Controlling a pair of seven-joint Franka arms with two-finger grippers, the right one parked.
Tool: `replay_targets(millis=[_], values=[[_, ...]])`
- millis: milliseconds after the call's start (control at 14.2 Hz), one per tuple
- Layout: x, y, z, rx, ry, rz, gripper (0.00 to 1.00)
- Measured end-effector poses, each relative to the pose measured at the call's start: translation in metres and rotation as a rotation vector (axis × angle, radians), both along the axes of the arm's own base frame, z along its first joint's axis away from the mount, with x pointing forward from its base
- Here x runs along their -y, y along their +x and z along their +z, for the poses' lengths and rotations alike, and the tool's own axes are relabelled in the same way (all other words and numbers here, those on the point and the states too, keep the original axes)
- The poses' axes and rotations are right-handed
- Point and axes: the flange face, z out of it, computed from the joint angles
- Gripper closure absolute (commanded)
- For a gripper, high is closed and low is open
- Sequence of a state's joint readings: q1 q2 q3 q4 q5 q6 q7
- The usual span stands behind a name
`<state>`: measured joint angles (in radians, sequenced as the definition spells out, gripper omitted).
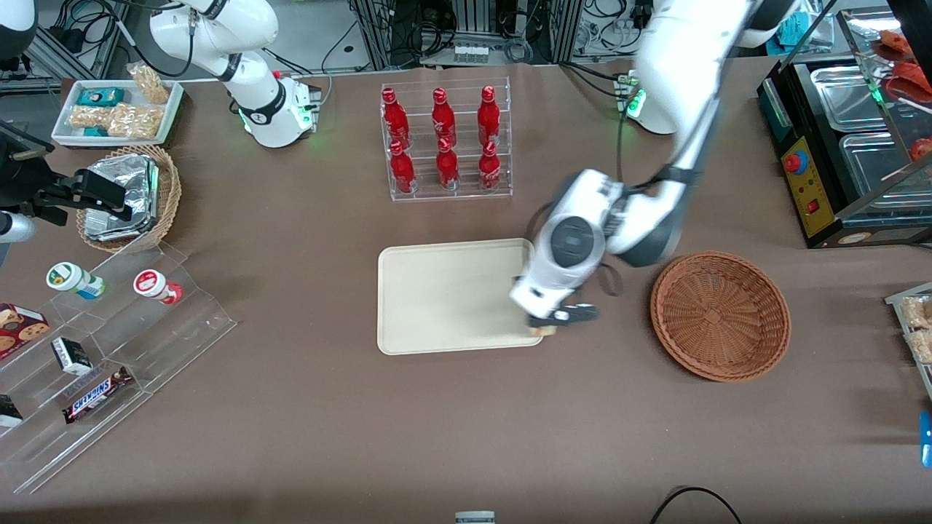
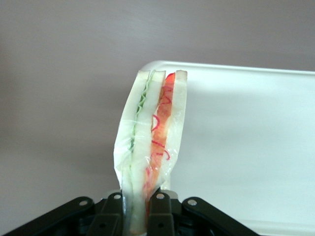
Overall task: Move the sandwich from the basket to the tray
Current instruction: 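Lift the sandwich and carry it over the cream tray, then lower the sandwich onto the tray and open the left gripper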
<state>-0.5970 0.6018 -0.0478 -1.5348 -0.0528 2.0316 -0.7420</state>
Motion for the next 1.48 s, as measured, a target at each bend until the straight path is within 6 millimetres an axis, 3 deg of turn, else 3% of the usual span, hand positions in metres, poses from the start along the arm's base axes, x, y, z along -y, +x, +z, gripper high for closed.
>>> replay_targets(millis=[141,282,494,565,635,706,988,1129,1341,1482], values=[[0.052,-0.021,-0.015,0.037,-0.020,0.019,1.00],[0.092,-0.043,-0.033,0.050,-0.029,0.027,1.00],[0.122,-0.057,-0.055,0.047,-0.025,0.039,0.97],[0.124,-0.057,-0.059,0.047,-0.025,0.042,0.87],[0.125,-0.055,-0.062,0.047,-0.024,0.048,0.27],[0.124,-0.054,-0.064,0.048,-0.021,0.059,0.00],[0.129,-0.054,-0.065,0.065,-0.034,0.083,0.00],[0.132,-0.050,-0.050,0.079,-0.046,0.084,0.00],[0.117,-0.039,0.002,0.085,-0.009,0.087,0.00],[0.083,-0.025,0.038,0.052,0.067,0.121,0.00]])
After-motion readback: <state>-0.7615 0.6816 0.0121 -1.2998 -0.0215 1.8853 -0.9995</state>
